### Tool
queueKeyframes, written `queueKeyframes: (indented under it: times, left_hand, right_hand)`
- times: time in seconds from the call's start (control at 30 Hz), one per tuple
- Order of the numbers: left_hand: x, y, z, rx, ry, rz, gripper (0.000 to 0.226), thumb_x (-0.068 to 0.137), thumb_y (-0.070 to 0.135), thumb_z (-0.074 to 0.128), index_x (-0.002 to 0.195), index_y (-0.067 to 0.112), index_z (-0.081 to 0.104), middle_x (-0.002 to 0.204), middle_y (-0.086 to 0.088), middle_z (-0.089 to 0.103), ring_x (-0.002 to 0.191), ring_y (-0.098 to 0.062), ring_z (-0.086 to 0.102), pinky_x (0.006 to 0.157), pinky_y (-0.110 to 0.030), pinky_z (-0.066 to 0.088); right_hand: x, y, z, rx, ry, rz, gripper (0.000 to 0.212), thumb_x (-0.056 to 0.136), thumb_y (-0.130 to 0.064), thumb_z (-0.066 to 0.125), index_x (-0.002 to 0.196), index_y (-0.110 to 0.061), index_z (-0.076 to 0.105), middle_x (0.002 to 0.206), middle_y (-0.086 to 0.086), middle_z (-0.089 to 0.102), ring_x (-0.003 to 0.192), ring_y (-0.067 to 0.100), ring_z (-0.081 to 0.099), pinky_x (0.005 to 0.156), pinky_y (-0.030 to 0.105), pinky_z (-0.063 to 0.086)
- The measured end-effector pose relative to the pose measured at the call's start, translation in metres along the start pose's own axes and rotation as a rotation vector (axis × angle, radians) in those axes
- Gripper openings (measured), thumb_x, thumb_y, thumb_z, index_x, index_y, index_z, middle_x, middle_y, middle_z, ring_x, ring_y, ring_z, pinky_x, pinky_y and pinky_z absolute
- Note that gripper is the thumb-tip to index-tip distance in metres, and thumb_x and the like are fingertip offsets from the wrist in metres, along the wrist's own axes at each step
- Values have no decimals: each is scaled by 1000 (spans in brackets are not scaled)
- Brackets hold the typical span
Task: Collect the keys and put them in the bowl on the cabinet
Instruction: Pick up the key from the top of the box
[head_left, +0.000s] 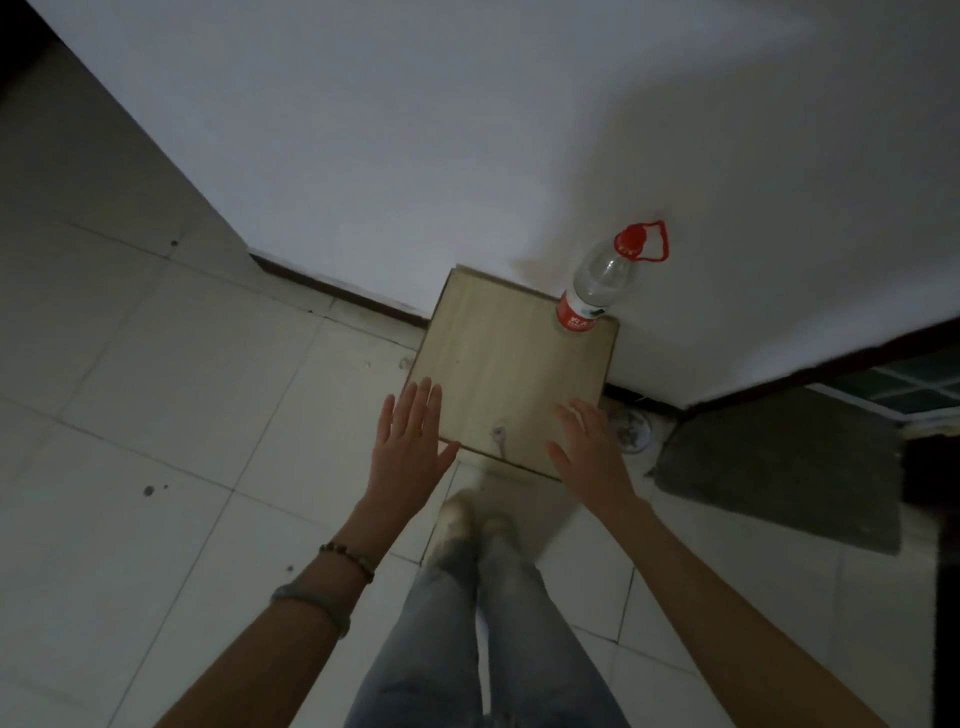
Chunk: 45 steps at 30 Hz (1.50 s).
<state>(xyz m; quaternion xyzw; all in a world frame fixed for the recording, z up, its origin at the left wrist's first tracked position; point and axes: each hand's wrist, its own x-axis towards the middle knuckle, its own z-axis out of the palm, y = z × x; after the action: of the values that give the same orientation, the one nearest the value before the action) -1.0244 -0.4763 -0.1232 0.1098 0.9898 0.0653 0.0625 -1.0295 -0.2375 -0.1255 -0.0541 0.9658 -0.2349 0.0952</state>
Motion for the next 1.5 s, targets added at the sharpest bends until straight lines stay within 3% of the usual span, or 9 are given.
queueKeyframes:
  times: [0.23, 0.43, 0.57, 0.7, 0.83, 1.1, 1.27, 1.37, 1.5]
  left_hand:
    - [11, -6, 107, -74, -156, 2, 73, 88, 39, 58, 140, -3, 28, 146, -21, 33, 135, -34, 29, 111, -50, 24]
    - [37, -8, 208, -102, -167, 63, 67, 91, 37, 54, 140, -1, 30, 145, -20, 35, 134, -35, 31, 111, -52, 17]
    - [48, -9, 252, -93, -157, 101, 65, 87, 39, 59, 138, 4, 38, 140, -20, 43, 129, -35, 40, 107, -54, 26]
    - [48, -13, 274, -83, -142, 110, 69, 88, 40, 57, 139, 2, 33, 144, -19, 38, 134, -34, 32, 110, -53, 25]
    - [45, -13, 278, -98, -130, 99, 70, 89, 40, 56, 141, 2, 28, 146, -19, 33, 136, -34, 27, 111, -53, 24]
    - [49, -16, 266, -96, -266, 108, 73, 93, 45, 44, 145, 7, 11, 154, -15, 17, 142, -29, 8, 116, -46, 6]
    - [53, -9, 239, 12, -351, 98, 75, 93, 47, 39, 145, 4, 7, 155, -16, 13, 142, -29, 8, 114, -42, 0]
    - [55, -3, 201, 27, -316, 71, 72, 95, 47, 33, 145, 3, 4, 155, -16, 9, 142, -27, 6, 114, -42, 1]
    - [43, 7, 121, -38, -187, 43, 70, 96, 46, 33, 146, 5, 4, 156, -15, 7, 142, -26, 3, 116, -42, 1]
  right_hand:
    - [29, 37, 76, 156, -72, 55, 43, 85, -7, 57, 127, -3, 46, 127, 23, 48, 120, 36, 41, 98, 40, 36]
    - [58, 64, 156, 218, -97, -30, 31, 86, -11, 57, 115, 0, 55, 114, 24, 56, 108, 36, 50, 91, 39, 42]
    - [74, 79, 198, 222, -134, -32, 21, 86, -10, 59, 106, -3, 61, 107, 19, 59, 104, 30, 52, 88, 34, 43]
    - [81, 89, 220, 191, -158, -30, 21, 84, -10, 60, 104, -4, 63, 99, 17, 61, 99, 30, 52, 85, 26, 38]
    - [86, 88, 224, 168, -108, -16, 12, 84, -11, 62, 93, -5, 67, 95, 17, 58, 92, 26, 50, 76, 20, 34]
    - [93, 81, 201, 317, -140, 15, 8, 83, -7, 61, 87, 0, 64, 84, 17, 68, 78, 27, 62, 70, 35, 51]
    - [82, 65, 165, 449, -165, 93, 9, 83, -9, 62, 89, -3, 65, 88, 11, 70, 80, 14, 61, 72, 18, 47]
    - [77, 47, 133, 524, -140, 149, 5, 83, -11, 62, 85, -9, 66, 82, -3, 67, 78, 3, 60, 68, 3, 42]
    - [69, 12, 70, 676, -91, 238, 19, 80, -17, 64, 68, -30, 61, 70, -20, 63, 70, -8, 61, 66, 8, 46]
